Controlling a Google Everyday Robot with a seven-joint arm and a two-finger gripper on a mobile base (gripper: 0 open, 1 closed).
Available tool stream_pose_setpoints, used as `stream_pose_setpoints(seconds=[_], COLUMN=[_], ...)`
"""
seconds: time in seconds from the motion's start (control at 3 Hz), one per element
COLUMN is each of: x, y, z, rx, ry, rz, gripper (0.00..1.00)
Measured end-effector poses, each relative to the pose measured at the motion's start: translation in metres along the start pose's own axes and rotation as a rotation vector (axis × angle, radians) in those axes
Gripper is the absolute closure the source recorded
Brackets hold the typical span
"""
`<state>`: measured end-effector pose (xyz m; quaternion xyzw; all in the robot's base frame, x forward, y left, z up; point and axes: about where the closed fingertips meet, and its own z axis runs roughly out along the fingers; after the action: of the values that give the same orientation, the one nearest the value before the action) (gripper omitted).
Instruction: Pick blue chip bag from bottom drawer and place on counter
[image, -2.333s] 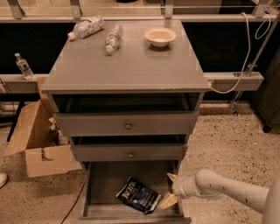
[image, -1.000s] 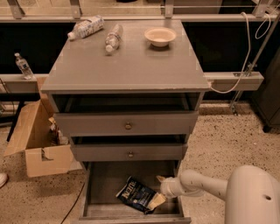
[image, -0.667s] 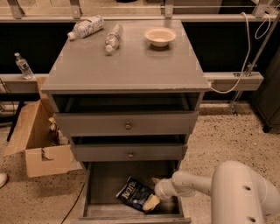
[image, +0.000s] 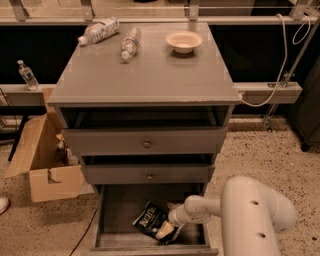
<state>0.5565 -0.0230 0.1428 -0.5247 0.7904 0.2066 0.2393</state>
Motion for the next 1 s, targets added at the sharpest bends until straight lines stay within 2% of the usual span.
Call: stream_pose_setpoints(seconds=[0.33, 1.0], x=[0.0062, 0.0099], y=[-0.0009, -0.0004], z=[0.0221, 0.0313], rx=[-0.001, -0.003], ry=[0.028, 0.039], rz=[0.011, 0.015], gripper=[0.04, 0.50])
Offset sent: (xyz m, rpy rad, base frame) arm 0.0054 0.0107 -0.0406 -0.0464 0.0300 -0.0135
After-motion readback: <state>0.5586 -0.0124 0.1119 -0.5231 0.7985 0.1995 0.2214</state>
